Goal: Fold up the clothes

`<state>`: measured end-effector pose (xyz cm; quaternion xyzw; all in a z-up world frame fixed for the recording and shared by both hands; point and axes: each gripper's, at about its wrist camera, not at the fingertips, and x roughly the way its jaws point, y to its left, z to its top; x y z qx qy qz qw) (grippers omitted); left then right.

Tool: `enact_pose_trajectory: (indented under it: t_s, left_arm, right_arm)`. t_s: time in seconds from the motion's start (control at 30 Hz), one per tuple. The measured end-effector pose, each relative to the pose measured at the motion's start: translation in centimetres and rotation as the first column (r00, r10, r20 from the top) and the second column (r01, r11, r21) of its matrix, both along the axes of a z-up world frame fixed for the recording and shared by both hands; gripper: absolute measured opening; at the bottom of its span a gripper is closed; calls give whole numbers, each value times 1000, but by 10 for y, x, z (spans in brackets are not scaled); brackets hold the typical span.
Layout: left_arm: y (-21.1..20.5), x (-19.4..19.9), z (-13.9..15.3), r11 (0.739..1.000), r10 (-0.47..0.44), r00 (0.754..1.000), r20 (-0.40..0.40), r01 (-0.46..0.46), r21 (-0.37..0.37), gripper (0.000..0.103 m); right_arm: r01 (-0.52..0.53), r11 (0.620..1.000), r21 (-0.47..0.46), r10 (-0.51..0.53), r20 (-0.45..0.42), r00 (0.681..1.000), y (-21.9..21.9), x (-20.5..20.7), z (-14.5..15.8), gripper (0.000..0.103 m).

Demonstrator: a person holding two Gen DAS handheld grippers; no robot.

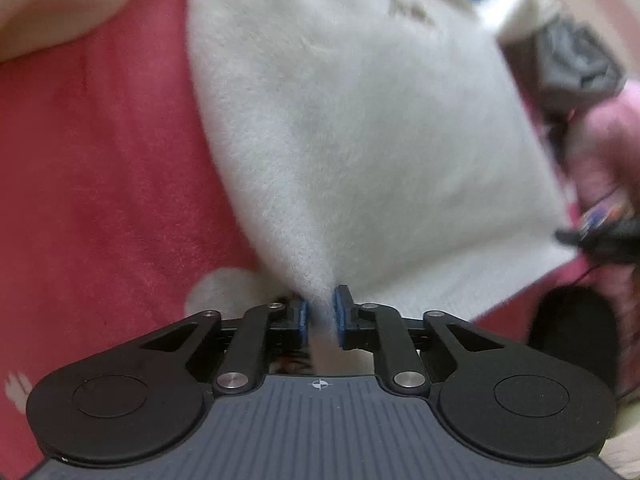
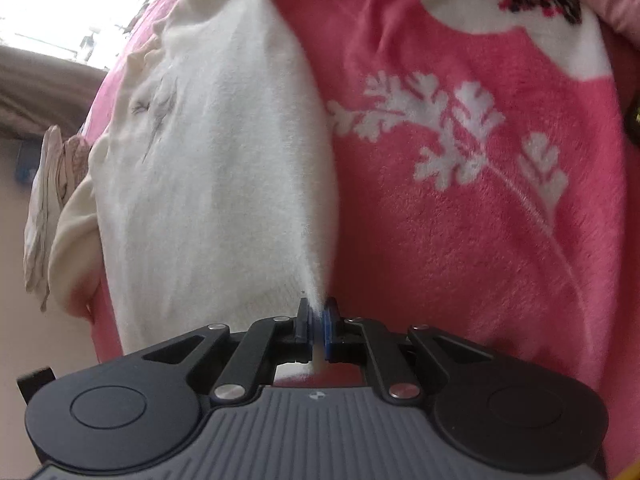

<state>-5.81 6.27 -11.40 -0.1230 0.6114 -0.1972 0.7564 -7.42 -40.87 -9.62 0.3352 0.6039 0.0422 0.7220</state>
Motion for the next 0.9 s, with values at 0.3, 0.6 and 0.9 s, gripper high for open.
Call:
enact_pose_trajectory:
  t_s: [0.3, 0.6, 0.9]
  left_arm:
    - [22, -12, 61, 999, -45, 960, 278, 37, 35, 43]
    - [-98, 26, 31, 959, -206, 919, 337, 259, -118, 46]
    - [-102, 52, 1, 975, -188, 942, 279, 212, -61, 44]
  right_arm:
    - [-73, 992, 105, 59, 125, 990, 30, 38, 29, 8]
    - [-131, 973, 189, 102, 153, 983, 100, 121, -7, 13]
    - [-241, 969, -61, 246, 362, 899, 72, 70, 45, 40]
